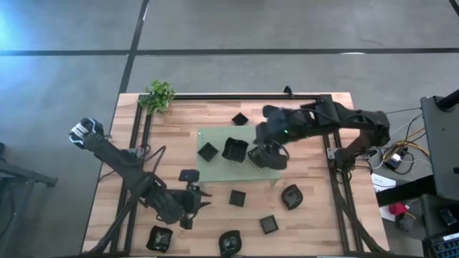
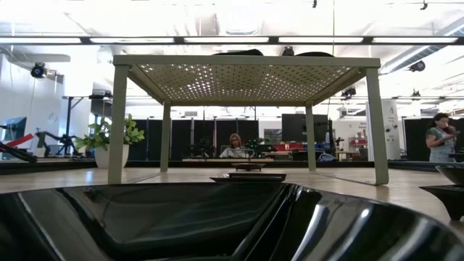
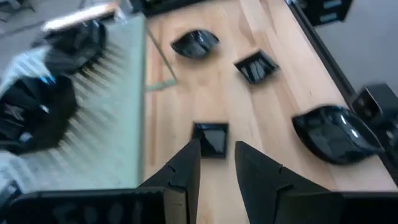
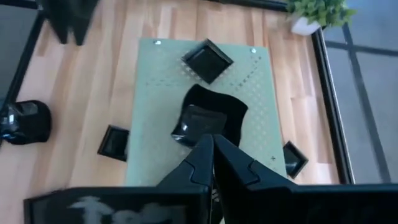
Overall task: Pick & Place Mini shaped plates
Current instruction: Stack the square plate on top of the square plate on the shelf
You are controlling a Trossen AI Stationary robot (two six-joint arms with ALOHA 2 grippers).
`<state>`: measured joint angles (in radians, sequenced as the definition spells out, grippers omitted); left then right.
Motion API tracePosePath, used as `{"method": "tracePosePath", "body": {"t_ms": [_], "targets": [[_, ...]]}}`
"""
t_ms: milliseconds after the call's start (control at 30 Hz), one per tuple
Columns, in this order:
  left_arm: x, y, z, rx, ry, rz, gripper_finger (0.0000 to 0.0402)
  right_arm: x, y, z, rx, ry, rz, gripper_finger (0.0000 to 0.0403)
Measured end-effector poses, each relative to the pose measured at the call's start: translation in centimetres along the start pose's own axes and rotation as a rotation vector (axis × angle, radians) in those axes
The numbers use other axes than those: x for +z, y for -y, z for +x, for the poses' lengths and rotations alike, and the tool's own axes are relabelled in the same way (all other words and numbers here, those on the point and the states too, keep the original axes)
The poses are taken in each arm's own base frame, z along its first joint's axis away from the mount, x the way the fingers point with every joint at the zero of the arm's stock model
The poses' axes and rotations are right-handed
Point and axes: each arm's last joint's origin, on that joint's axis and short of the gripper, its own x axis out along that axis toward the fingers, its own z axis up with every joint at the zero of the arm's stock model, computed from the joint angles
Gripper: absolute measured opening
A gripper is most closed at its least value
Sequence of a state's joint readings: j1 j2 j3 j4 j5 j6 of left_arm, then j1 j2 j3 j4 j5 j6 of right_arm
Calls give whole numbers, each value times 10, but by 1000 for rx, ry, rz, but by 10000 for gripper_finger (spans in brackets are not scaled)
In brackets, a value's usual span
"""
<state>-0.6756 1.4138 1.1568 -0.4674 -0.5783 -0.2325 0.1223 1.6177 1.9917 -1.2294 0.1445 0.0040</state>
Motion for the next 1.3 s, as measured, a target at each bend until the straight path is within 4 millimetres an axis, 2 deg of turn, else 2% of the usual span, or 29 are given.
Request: {"method": "tracePosePath", "body": {"t_ms": [167, 367, 733, 933, 1300], "targets": [[-15, 8, -4, -76, -134, -42, 97, -6, -20, -13, 34, 21, -26, 8], [-30, 21, -17, -146, -267, -112, 97, -12, -40, -18, 81, 17, -57, 8], [-51, 44, -36, -170, -336, -201, 97, -24, -63, -1, 122, -16, -127, 8], [-63, 44, -26, -104, -277, -148, 97, -25, -64, 2, 121, -18, -122, 8], [-70, 43, 5, -58, -16, 64, 97, -25, -63, 0, 123, -16, -93, 8]]}}
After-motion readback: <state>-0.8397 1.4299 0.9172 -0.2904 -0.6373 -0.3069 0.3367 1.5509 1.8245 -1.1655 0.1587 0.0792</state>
